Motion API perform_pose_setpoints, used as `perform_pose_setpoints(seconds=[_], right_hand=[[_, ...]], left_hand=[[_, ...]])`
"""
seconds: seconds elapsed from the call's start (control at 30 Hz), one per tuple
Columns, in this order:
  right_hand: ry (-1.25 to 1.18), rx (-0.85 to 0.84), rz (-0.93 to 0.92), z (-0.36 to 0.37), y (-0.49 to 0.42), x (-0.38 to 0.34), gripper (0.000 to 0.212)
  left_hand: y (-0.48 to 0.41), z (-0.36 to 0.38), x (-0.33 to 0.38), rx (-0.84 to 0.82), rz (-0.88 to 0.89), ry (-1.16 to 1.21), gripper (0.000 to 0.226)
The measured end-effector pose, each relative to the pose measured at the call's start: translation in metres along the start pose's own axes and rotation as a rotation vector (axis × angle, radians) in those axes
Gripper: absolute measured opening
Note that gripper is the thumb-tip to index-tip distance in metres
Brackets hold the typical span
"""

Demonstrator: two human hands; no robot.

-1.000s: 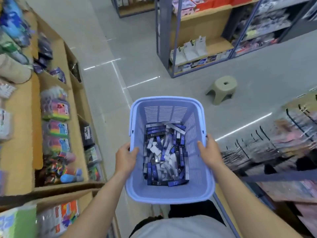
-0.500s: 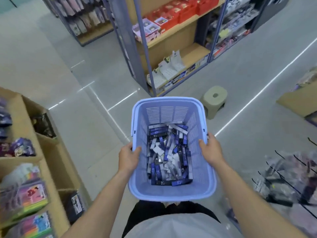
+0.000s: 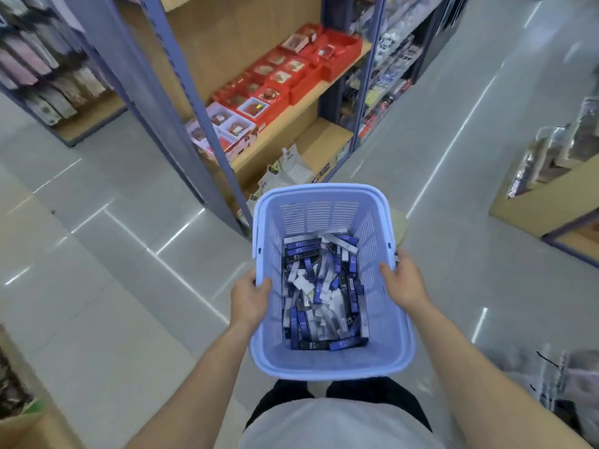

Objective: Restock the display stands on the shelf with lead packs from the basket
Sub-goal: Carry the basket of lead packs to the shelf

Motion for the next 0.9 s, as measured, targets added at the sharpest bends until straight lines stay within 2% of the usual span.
perform_pose_setpoints(seconds=[0.17, 0.3, 0.47, 0.57, 0.77, 0.9], right_hand=[[-0.033, 0.048, 0.0, -0.018, -0.096, -0.05, 0.036], [-0.022, 0.087, 0.013, -0.035, -0.19, -0.067, 0.03], [-0.025, 0.071, 0.029, -0.062, -0.317, -0.078, 0.044], [-0.028, 0.044, 0.019, -0.084, -0.381, -0.094, 0.039], [0.0, 0.032, 0.009, -0.114, -0.485, -0.138, 0.016], [-0.005, 0.028, 0.013, -0.12, -0.549, -0.155, 0.024]], left_hand=[[-0.104, 0.02, 0.075, -0.056, 0.044, -0.035, 0.011], [-0.184, 0.06, 0.125, -0.057, 0.039, -0.042, 0.017], [-0.268, 0.124, 0.196, -0.048, 0.034, -0.067, 0.014], [-0.309, 0.154, 0.236, -0.028, 0.003, -0.089, 0.013], [-0.379, 0.189, 0.298, -0.034, -0.068, -0.059, 0.018], [-0.432, 0.21, 0.329, -0.061, -0.086, -0.06, 0.02]])
Point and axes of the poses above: each hand's wrist, its own y-axis away from the middle knuckle, its own z-axis out of the palm, x = y × z, the point moved 1 cm from there along -y, towards the middle knuckle, and after that the axes turned 1 degree about x, right-handed, at the moved point
